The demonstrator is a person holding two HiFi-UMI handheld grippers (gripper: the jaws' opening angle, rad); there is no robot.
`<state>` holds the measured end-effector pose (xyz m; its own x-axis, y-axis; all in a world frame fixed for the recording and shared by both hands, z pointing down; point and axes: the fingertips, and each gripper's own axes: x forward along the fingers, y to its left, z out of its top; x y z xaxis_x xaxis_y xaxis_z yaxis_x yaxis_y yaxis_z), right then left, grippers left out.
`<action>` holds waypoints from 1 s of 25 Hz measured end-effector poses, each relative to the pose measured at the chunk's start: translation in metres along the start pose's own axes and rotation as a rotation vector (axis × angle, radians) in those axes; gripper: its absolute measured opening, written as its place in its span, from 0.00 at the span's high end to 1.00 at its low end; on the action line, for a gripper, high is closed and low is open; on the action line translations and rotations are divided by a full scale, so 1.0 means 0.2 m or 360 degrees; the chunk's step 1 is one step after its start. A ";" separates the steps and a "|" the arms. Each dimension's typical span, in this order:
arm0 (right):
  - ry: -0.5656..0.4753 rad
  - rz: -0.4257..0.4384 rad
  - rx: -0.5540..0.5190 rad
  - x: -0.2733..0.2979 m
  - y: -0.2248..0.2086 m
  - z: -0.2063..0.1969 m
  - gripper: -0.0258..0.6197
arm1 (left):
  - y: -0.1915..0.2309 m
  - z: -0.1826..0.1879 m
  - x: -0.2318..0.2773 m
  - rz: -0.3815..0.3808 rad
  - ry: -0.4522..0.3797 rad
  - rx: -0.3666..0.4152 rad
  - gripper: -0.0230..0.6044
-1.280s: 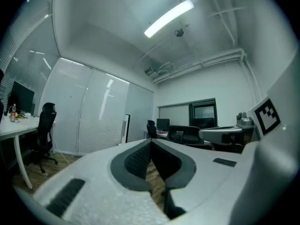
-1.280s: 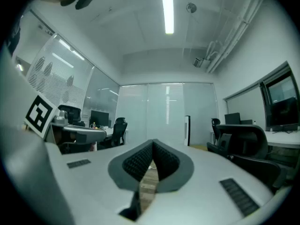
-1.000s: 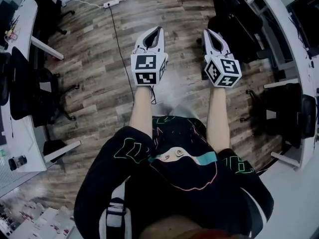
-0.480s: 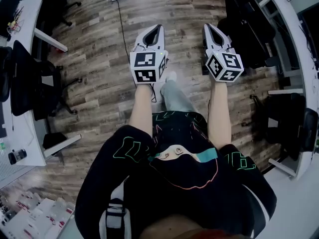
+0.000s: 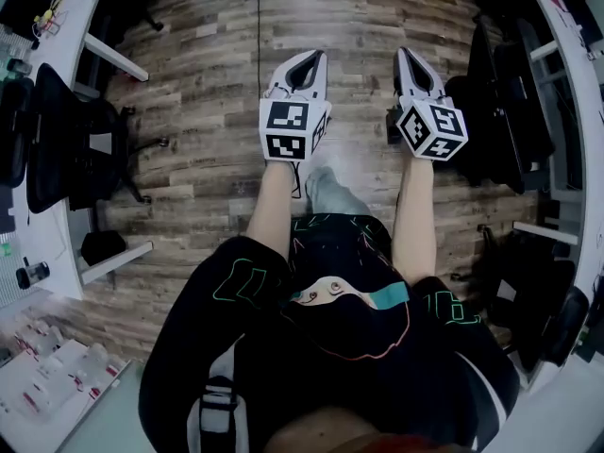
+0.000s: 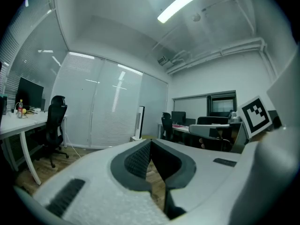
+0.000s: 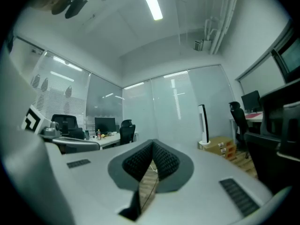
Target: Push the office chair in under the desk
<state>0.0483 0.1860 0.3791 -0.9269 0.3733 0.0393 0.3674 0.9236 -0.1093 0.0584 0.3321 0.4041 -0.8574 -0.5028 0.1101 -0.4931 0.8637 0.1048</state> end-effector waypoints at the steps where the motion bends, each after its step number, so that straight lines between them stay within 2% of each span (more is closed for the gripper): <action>1: 0.0007 0.0009 0.0010 0.07 -0.02 -0.01 0.95 | 0.03 0.00 0.06 0.0002 0.0018 0.0005 0.95; 6: 0.0008 -0.0036 0.0073 0.36 -0.27 0.00 0.95 | 0.18 0.03 0.39 0.0026 0.0092 0.0027 0.95; 13: -0.0010 -0.0155 0.0155 0.58 -0.71 0.03 0.95 | 0.10 0.10 0.87 -0.0078 0.0137 0.0110 0.95; 21: -0.0022 -0.0185 0.0177 0.74 -0.94 0.05 0.95 | 0.16 0.14 1.13 -0.0045 0.0158 0.0137 0.95; 25: -0.0013 -0.0208 0.0184 0.81 -0.97 0.03 0.95 | 0.19 0.13 1.20 -0.0083 0.0166 0.0142 0.95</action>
<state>-0.1738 0.0662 0.4001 -0.9670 0.2493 0.0524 0.2326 0.9480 -0.2172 -0.1703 0.2443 0.4088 -0.8123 -0.5442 0.2096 -0.5519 0.8335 0.0251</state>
